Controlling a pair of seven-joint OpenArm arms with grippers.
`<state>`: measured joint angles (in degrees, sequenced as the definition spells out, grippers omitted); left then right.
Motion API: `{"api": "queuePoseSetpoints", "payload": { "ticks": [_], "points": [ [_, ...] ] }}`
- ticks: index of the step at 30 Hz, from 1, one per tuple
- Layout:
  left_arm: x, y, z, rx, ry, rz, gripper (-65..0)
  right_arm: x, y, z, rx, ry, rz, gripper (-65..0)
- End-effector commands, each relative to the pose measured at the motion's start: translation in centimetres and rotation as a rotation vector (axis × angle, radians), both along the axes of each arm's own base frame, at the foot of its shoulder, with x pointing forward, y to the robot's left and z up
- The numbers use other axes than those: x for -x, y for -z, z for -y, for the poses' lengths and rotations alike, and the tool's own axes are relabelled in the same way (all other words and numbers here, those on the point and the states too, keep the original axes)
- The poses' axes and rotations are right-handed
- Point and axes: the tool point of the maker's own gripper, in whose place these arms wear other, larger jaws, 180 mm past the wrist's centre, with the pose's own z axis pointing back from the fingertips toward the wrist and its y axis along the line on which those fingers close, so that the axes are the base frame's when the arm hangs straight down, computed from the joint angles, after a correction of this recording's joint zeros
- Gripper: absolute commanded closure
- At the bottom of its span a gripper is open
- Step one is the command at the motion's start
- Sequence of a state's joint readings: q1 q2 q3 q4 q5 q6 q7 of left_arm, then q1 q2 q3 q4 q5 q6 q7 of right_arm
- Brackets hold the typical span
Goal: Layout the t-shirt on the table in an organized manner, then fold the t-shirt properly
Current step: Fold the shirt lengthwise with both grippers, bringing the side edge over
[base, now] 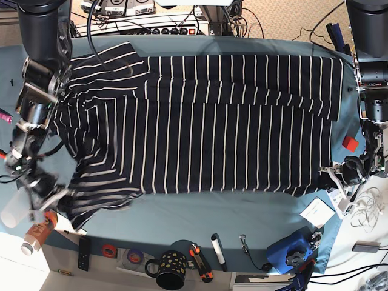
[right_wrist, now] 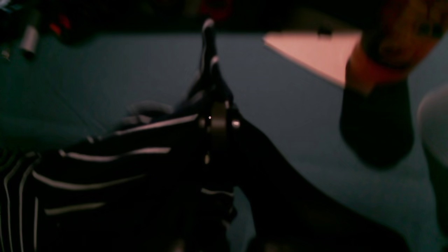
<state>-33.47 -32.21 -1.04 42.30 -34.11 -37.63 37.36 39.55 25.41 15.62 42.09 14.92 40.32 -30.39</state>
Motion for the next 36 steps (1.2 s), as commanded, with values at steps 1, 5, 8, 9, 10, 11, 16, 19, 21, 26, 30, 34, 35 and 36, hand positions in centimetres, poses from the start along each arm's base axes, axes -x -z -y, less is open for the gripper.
{"api": "queuePoseSetpoints", "payload": {
  "ticks": [1, 5, 8, 9, 10, 11, 16, 19, 21, 26, 30, 34, 35, 36],
  "points": [
    [-1.6, -2.7, -0.9, 0.000, -0.014, 0.077, 0.0, -1.6, -4.9, 1.1, 0.000, 0.024, 0.125, 0.0],
    [-1.6, -2.7, -0.9, 0.000, -0.014, 0.077, 0.0, -2.9, -7.7, 1.0, 0.003, 0.019, 0.175, 0.0],
    [-1.6, -2.7, -0.9, 0.000, -0.014, 0.077, 0.0, -3.5, -9.3, 0.8, 0.005, 0.014, 0.189, 0.0],
    [-1.6, -2.7, -0.9, 0.000, -0.014, 0.077, 0.0, -3.6, -9.5, 0.8, -0.005, 0.011, 0.185, 0.0],
    [-1.6, -2.7, -0.9, 0.000, -0.014, 0.077, 0.0, -3.5, -9.6, 0.6, -0.023, 0.008, 0.178, 0.0],
    [-1.6, -2.7, -0.9, 0.000, -0.014, 0.077, 0.0, -3.5, -9.4, 0.4, -0.040, 0.002, 0.163, 0.0],
    [-1.6, -2.7, -0.8, 0.002, -0.008, 0.077, 0.0, -2.4, -7.0, -0.4, -0.097, -0.026, 0.045, 0.0],
    [-1.2, -3.2, -0.1, 0.066, 0.010, 0.068, 0.0, -1.2, -5.1, -1.2, -0.148, -0.048, -0.023, 0.0],
    [-1.1, -3.9, 0.1, 0.144, -0.011, 0.054, 0.0, -0.4, -4.1, -1.5, -0.158, -0.060, -0.045, 0.0],
    [-0.1, -5.9, -0.6, 0.323, -0.055, 0.014, 0.0, 1.9, -2.9, -2.1, -0.081, -0.093, -0.070, 0.0],
    [1.7, -6.3, -1.1, 0.407, -0.047, -0.055, 0.0, 3.8, -3.0, -3.5, -0.048, -0.152, -0.088, 0.0],
    [3.8, -5.4, -0.9, 0.484, -0.038, -0.107, 0.0, 5.6, -3.2, -4.9, -0.014, -0.209, -0.111, 0.0],
    [4.4, -4.9, -0.8, 0.496, -0.036, -0.119, 0.0, 6.0, -3.2, -5.1, -0.006, -0.221, -0.118, 0.0],
    [4.9, -4.4, -0.7, 0.506, -0.037, -0.130, 0.0, 6.3, -3.3, -5.3, -0.002, -0.229, -0.121, 0.0]
  ]
}}
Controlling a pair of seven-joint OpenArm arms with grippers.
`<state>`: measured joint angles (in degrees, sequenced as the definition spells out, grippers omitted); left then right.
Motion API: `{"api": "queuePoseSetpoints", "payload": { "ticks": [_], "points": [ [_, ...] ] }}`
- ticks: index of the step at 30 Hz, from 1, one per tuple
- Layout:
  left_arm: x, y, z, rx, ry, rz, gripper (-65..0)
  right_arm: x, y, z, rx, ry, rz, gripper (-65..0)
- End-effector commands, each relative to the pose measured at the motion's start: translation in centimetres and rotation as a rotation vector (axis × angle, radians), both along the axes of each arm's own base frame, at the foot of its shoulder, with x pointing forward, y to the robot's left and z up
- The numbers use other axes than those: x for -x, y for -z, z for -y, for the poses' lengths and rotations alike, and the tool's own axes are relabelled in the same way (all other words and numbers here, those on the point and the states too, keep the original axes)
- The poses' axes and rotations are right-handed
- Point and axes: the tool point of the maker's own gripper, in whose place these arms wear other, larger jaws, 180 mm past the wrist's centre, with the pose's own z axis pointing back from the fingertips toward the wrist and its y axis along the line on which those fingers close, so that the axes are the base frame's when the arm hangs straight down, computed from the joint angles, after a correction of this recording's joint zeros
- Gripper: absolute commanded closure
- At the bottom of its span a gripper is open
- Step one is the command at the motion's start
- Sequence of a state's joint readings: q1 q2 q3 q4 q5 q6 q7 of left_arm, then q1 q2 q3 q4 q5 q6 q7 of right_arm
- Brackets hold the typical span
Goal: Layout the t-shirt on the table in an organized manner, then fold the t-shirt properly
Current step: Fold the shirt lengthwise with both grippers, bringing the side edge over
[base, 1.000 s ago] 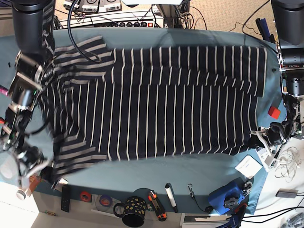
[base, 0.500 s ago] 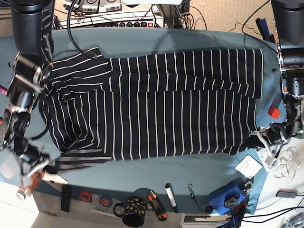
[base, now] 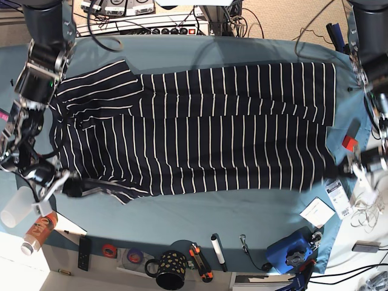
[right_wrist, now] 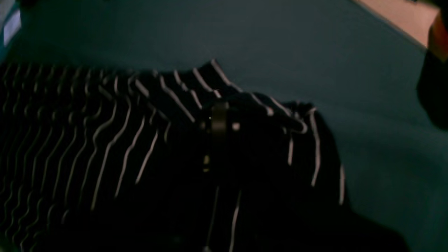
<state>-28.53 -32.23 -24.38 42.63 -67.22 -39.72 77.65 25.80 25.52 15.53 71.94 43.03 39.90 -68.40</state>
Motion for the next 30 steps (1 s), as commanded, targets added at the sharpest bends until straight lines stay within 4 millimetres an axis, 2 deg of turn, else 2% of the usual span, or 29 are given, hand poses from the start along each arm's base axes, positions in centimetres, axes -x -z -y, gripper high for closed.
{"api": "queuePoseSetpoints", "payload": {
  "ticks": [1, 6, 9, 14, 18, 22, 27, 30],
  "points": [
    [-0.6, -1.7, -0.8, 0.009, -0.013, 0.054, 0.0, -0.7, -3.0, 0.5, -0.003, 0.000, 0.083, 0.0],
    [1.9, -0.5, -0.3, 0.033, -0.002, 0.048, 0.0, 0.7, -4.3, 1.6, -0.026, 0.023, 0.093, 0.0],
    [2.9, -0.8, 0.2, 0.026, 0.017, 0.073, 0.0, 1.8, -4.5, 2.6, -0.047, 0.036, 0.070, 0.0],
    [4.2, -1.9, 1.2, -0.078, 0.090, 0.115, 0.0, 3.2, -4.5, 4.0, -0.049, 0.033, 0.047, 0.0],
    [4.7, -2.3, 1.3, -0.167, 0.109, 0.114, 0.0, 4.4, -3.9, 5.0, -0.032, 0.038, 0.020, 0.0],
    [4.7, -2.5, 1.1, -0.209, 0.121, 0.119, 0.0, 5.1, -4.4, 5.9, -0.027, 0.034, 0.020, 0.0],
    [5.8, -1.3, 1.0, -0.206, 0.119, 0.077, 0.0, 5.9, -4.8, 7.5, 0.019, 0.049, 0.004, 0.0],
    [6.6, -0.9, 0.5, -0.205, 0.102, 0.058, 0.0, 6.2, -5.2, 7.9, 0.020, 0.045, 0.006, 0.0]
  ]
}}
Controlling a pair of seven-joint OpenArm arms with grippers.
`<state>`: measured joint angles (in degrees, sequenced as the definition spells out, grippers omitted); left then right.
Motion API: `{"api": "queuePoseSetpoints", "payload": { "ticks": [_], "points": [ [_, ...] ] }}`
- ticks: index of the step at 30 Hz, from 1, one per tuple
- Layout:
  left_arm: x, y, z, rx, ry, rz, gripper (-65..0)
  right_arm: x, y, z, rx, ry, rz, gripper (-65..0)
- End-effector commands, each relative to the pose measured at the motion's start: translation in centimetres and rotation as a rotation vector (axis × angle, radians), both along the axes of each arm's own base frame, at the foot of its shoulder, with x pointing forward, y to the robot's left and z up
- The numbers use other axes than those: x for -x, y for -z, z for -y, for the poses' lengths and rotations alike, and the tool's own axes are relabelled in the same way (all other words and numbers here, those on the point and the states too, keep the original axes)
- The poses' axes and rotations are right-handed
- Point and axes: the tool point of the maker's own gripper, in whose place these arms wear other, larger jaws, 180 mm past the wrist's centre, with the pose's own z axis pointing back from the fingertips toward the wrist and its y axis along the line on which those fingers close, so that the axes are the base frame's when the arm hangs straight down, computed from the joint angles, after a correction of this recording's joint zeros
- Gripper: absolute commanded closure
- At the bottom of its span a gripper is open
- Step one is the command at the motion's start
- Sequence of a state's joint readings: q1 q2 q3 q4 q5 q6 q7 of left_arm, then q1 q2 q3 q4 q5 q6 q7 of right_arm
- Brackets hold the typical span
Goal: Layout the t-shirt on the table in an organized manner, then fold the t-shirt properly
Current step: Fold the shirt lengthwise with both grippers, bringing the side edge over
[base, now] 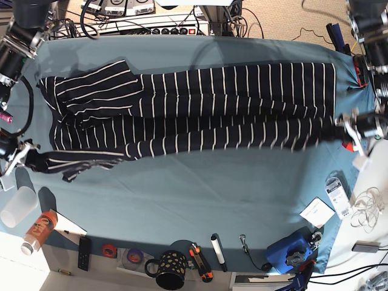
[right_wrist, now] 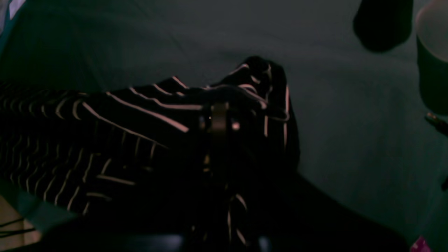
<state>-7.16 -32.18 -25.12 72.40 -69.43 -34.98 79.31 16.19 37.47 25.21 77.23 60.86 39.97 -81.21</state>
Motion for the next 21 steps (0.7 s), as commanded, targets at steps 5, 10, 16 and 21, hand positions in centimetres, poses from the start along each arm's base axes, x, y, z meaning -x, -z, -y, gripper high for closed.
{"api": "queuePoseSetpoints", "payload": {
  "ticks": [5, 10, 16, 21],
  "points": [
    [-0.5, -2.1, -2.5, -0.012, -0.067, 0.068, 0.0, 0.1, -2.1, 0.6, -0.009, -0.007, 0.059, 0.0],
    [0.8, -1.5, -3.0, -0.017, -0.083, 0.048, 0.0, 1.3, -0.8, -0.4, -0.068, -0.031, 0.034, 0.0],
    [1.9, -2.4, -2.9, -0.066, -0.059, 0.082, 0.0, 2.4, 0.4, -0.4, -0.083, -0.026, 0.006, 0.0],
    [2.9, -2.4, -2.3, -0.101, -0.021, 0.100, 0.0, 2.8, -1.6, 1.7, -0.113, 0.044, 0.082, 0.0]
  ]
}}
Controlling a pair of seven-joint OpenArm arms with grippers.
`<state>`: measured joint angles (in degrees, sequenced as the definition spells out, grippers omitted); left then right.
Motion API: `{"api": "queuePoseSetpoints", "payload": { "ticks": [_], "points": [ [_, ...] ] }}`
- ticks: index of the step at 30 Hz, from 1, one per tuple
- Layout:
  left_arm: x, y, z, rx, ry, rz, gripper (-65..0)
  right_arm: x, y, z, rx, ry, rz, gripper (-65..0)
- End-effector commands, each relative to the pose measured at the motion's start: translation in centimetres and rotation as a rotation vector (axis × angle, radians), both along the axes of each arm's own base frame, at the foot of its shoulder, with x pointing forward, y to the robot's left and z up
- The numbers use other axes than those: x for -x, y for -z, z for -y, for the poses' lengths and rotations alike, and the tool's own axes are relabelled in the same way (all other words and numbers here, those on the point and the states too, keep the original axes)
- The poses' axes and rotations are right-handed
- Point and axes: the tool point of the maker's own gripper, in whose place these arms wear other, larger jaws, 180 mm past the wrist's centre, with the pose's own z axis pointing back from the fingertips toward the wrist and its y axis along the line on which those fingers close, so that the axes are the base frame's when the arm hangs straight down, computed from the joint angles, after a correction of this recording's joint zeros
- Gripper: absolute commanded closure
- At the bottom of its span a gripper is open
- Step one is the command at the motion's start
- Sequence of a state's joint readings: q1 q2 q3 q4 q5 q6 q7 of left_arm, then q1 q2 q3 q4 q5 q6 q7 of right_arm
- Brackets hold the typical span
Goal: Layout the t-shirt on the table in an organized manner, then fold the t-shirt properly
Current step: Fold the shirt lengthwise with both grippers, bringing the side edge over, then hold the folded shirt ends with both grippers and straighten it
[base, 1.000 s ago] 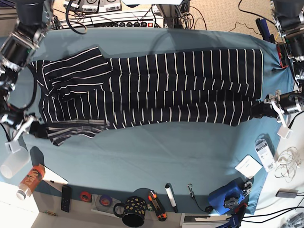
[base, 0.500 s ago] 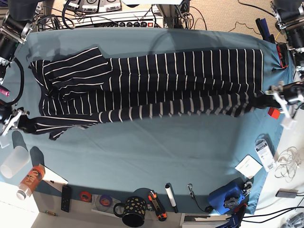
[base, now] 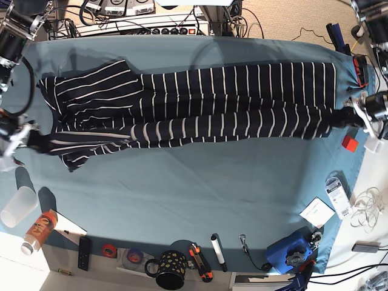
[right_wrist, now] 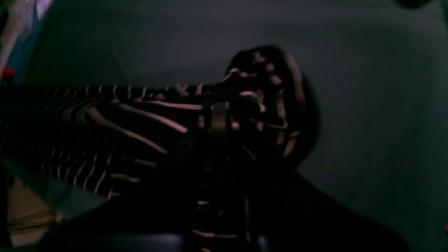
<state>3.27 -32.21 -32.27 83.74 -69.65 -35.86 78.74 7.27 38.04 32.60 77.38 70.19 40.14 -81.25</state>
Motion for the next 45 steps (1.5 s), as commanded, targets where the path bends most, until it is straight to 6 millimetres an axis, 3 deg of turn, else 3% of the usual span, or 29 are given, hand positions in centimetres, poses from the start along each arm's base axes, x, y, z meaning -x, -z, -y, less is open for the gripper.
{"api": "queuePoseSetpoints", "payload": {
  "ticks": [1, 5, 13, 19, 26, 35, 45],
  "points": [
    [-0.6, -1.2, -0.8, -0.020, -0.005, 0.037, 0.0, -0.5, -2.8, 1.2, 0.018, 0.024, 0.079, 0.0],
    [0.1, -0.6, -0.7, -0.017, -0.005, 0.015, 0.0, 0.5, -3.1, 2.7, 0.014, 0.075, 0.091, 0.0],
    [0.6, 0.0, -0.9, -0.034, -0.006, -0.006, 0.0, 4.6, 1.8, 2.7, 0.016, 0.075, -0.074, 0.0],
    [0.7, 0.0, -1.0, -0.037, -0.006, -0.008, 0.0, 6.7, 2.9, 1.2, -0.069, 0.041, -0.101, 0.0],
    [0.7, 0.0, -1.0, -0.036, -0.006, -0.008, 0.0, 9.2, 2.9, -1.4, 0.031, -0.070, -0.142, 0.0],
    [0.9, 0.1, -1.0, -0.036, -0.006, -0.013, 0.0, 10.5, 4.4, -0.3, 0.162, -0.061, -0.225, 0.0],
    [1.2, 0.4, -1.0, -0.028, -0.019, -0.009, 0.0, 11.6, 5.2, -0.3, 0.159, -0.066, -0.262, 0.0]
  ]
}}
